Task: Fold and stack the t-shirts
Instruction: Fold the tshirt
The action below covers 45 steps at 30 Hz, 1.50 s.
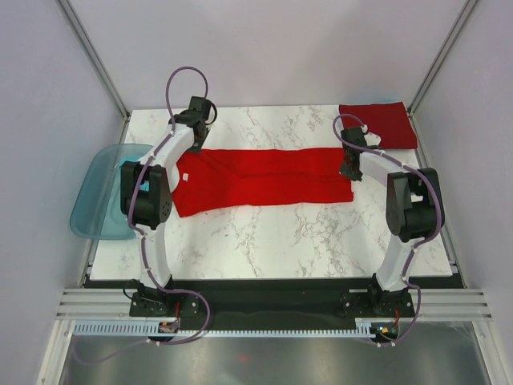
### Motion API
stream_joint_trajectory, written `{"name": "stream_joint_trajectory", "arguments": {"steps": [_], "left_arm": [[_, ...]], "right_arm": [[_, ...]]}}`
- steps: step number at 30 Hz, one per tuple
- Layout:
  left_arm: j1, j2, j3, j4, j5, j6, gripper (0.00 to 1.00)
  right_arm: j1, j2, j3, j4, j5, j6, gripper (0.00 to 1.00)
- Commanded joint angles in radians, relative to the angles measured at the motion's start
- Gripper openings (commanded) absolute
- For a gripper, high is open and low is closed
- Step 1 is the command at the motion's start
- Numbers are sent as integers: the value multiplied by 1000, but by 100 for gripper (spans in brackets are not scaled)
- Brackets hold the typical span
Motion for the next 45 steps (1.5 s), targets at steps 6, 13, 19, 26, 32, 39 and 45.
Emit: {"name": "stream_joint_trajectory", "arguments": {"steps": [6,13,19,26,32,39,45], "left_arm": [[6,19,73,25,-1,48,2],[6,19,109,28,53,28,2],[6,22,101,28,51,27,2],[6,13,95,29,45,40,2],[6,-15,130,31,169,65,2],[4,11,171,42,301,114,2],[-1,20,193,65,367,131,2]], "right_arm": [[-7,-101,17,-16,-7,23,28],[-6,-174,-112,12,-157,92,22],[-6,-166,-193,42,-179,104,21],[-9,-157,-267,44,-123,98,20],[-12,-174,-276,52,-124,51,20],[-7,-281,-201,116,-207,-69,25],[2,-289,-147,134,-271,-69,25]]}}
